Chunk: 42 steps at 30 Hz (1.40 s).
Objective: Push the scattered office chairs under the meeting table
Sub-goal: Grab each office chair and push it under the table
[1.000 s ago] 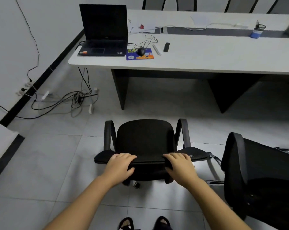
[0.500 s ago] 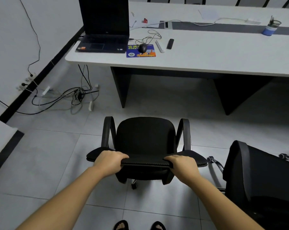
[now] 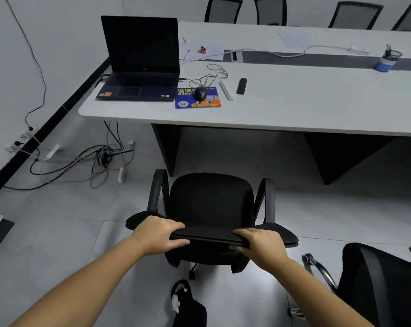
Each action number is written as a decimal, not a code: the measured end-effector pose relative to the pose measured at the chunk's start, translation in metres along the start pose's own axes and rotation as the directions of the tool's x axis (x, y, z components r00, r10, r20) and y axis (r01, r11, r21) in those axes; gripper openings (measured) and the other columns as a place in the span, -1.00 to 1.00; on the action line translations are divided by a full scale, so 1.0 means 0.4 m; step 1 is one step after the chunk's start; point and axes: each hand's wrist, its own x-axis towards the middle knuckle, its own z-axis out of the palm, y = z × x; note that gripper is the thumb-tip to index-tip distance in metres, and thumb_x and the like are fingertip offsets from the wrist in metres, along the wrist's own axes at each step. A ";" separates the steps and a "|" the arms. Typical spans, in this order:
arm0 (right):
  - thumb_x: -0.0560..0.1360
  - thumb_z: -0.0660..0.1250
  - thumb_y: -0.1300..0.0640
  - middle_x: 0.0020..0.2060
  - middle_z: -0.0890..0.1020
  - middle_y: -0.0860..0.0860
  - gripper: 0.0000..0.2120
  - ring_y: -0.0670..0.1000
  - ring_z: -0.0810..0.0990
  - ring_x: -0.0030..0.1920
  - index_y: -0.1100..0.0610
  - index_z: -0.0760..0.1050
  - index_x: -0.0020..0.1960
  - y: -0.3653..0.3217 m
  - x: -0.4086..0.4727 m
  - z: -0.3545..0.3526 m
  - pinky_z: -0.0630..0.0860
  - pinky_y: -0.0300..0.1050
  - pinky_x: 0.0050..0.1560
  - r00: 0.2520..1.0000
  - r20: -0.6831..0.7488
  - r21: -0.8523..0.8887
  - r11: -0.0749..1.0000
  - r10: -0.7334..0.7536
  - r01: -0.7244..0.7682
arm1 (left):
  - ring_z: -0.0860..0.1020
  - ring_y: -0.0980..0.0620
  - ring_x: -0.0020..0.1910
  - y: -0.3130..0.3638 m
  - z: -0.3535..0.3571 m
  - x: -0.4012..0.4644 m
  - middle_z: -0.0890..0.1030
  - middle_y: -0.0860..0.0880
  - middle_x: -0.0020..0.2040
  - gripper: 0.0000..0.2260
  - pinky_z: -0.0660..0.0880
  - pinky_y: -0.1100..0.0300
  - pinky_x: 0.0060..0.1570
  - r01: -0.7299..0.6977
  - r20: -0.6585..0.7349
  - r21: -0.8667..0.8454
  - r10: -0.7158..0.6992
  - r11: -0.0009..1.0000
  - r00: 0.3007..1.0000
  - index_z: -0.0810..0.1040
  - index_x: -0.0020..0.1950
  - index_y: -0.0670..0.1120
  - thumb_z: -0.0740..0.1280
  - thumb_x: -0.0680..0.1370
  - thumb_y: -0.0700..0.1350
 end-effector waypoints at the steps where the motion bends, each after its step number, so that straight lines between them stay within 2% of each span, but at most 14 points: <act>1: 0.30 0.11 -0.33 -0.31 0.66 -0.23 -0.61 -0.13 0.61 -0.40 -0.17 0.57 -0.10 0.010 0.032 0.003 0.33 -0.27 -0.55 1.000 0.002 0.001 1.000 0.011 -0.011 | 0.59 0.11 0.01 -0.025 -0.007 0.030 0.64 0.12 0.07 -0.16 0.49 0.19 -0.01 -0.009 -0.002 0.002 0.009 1.000 1.000 0.47 0.23 0.10 -0.27 0.29 0.51; 6: 0.32 0.10 -0.33 -0.35 0.66 -0.21 -0.61 -0.11 0.60 -0.42 -0.16 0.57 -0.11 0.056 0.206 0.004 0.28 -0.27 -0.56 0.998 -0.005 -0.004 0.998 0.068 -0.068 | 0.59 0.07 0.02 -0.141 -0.051 0.195 0.63 0.09 0.10 -0.11 0.49 0.15 0.02 -0.043 0.022 -0.005 0.043 0.999 0.999 0.47 0.24 0.07 -0.31 0.26 0.52; 12: 0.25 0.33 -0.26 -0.42 0.63 -0.19 -0.74 -0.11 0.57 -0.46 -0.15 0.58 -0.15 0.123 0.385 0.024 0.24 -0.28 -0.56 0.994 -0.005 -0.064 0.992 0.106 -0.106 | 0.60 0.03 -0.04 -0.259 -0.081 0.367 0.65 0.05 0.03 -0.07 0.51 0.11 -0.03 -0.062 0.003 0.027 0.062 0.998 0.998 0.48 0.21 0.04 -0.34 0.24 0.53; 17: 0.23 0.44 -0.23 -0.40 0.64 -0.17 -0.73 -0.09 0.59 -0.45 -0.14 0.58 -0.13 0.212 0.546 0.039 0.35 -0.24 -0.58 0.998 -0.030 -0.097 0.993 0.059 -0.061 | 0.61 0.01 -0.07 -0.339 -0.103 0.514 0.66 0.03 -0.02 -0.01 0.51 0.11 -0.05 -0.030 -0.061 0.039 0.032 0.999 0.998 0.52 0.17 0.02 -0.38 0.21 0.55; 23: 0.24 0.30 -0.28 -0.42 0.64 -0.18 -0.70 -0.10 0.59 -0.47 -0.13 0.59 -0.17 0.335 0.754 0.043 0.29 -0.27 -0.60 1.000 -0.024 -0.099 0.995 -0.011 0.009 | 0.61 -0.04 -0.17 -0.405 -0.136 0.684 0.67 0.01 -0.17 -0.03 0.48 0.16 -0.20 0.059 -0.141 0.057 -0.050 0.997 0.989 0.57 0.03 0.01 -0.40 0.20 0.54; 26: 0.22 0.36 -0.25 -0.40 0.65 -0.18 -0.71 -0.09 0.60 -0.46 -0.12 0.60 -0.16 0.392 0.835 0.038 0.27 -0.29 -0.58 0.997 -0.024 -0.094 0.993 -0.077 0.075 | 0.59 0.02 -0.41 -0.428 -0.144 0.755 0.62 0.06 -0.39 -0.20 0.39 0.21 -0.44 0.057 -0.223 0.079 -0.038 0.995 0.974 0.58 -0.20 0.03 -0.28 0.34 0.51; 29: 0.26 0.16 -0.29 -0.45 0.61 -0.20 -0.68 -0.13 0.57 -0.50 -0.16 0.59 -0.22 0.417 0.904 0.028 0.15 -0.31 -0.56 0.996 -0.031 -0.100 0.992 -0.085 0.082 | 0.49 0.11 -0.61 -0.459 -0.145 0.804 0.52 0.10 -0.56 -0.35 0.30 0.30 -0.61 0.099 -0.224 0.103 -0.074 0.990 0.972 0.54 -0.36 0.07 -0.16 0.44 0.44; 32: 0.27 0.05 -0.30 -0.45 0.61 -0.20 -0.61 -0.13 0.57 -0.50 -0.17 0.58 -0.23 0.439 0.951 0.036 0.23 -0.30 -0.61 0.997 -0.012 -0.093 0.993 -0.075 0.073 | 0.49 0.12 -0.60 -0.489 -0.150 0.848 0.53 0.12 -0.55 -0.37 0.33 0.32 -0.61 0.098 -0.230 0.102 -0.072 0.990 0.971 0.55 -0.35 0.08 -0.15 0.45 0.44; 35: 0.29 0.06 -0.31 -0.44 0.62 -0.18 -0.61 -0.11 0.57 -0.49 -0.16 0.58 -0.21 0.447 0.981 0.049 0.35 -0.23 -0.63 0.998 0.007 -0.085 0.995 -0.057 0.057 | 0.50 0.14 -0.59 -0.519 -0.158 0.883 0.54 0.12 -0.53 -0.36 0.35 0.31 -0.62 0.076 -0.212 0.115 -0.050 0.990 0.976 0.56 -0.34 0.08 -0.15 0.45 0.43; 40: 0.30 0.07 -0.29 -0.44 0.62 -0.16 -0.61 -0.08 0.57 -0.50 -0.12 0.59 -0.20 0.432 0.994 0.055 0.36 -0.22 -0.63 0.999 0.042 -0.087 0.996 -0.029 0.033 | 0.52 0.11 -0.56 -0.546 -0.163 0.890 0.56 0.11 -0.48 -0.35 0.38 0.29 -0.61 0.052 -0.164 0.116 -0.032 0.992 0.986 0.56 -0.31 0.05 -0.16 0.45 0.43; 42: 0.30 0.15 -0.28 -0.40 0.63 -0.15 -0.65 -0.05 0.59 -0.47 -0.10 0.59 -0.17 0.433 0.989 0.053 0.39 -0.21 -0.60 0.997 0.079 -0.078 0.997 -0.014 0.020 | 0.54 0.08 -0.52 -0.534 -0.174 0.888 0.58 0.10 -0.44 -0.30 0.37 0.26 -0.57 0.040 -0.151 0.121 -0.022 0.992 0.988 0.58 -0.26 0.03 -0.19 0.44 0.45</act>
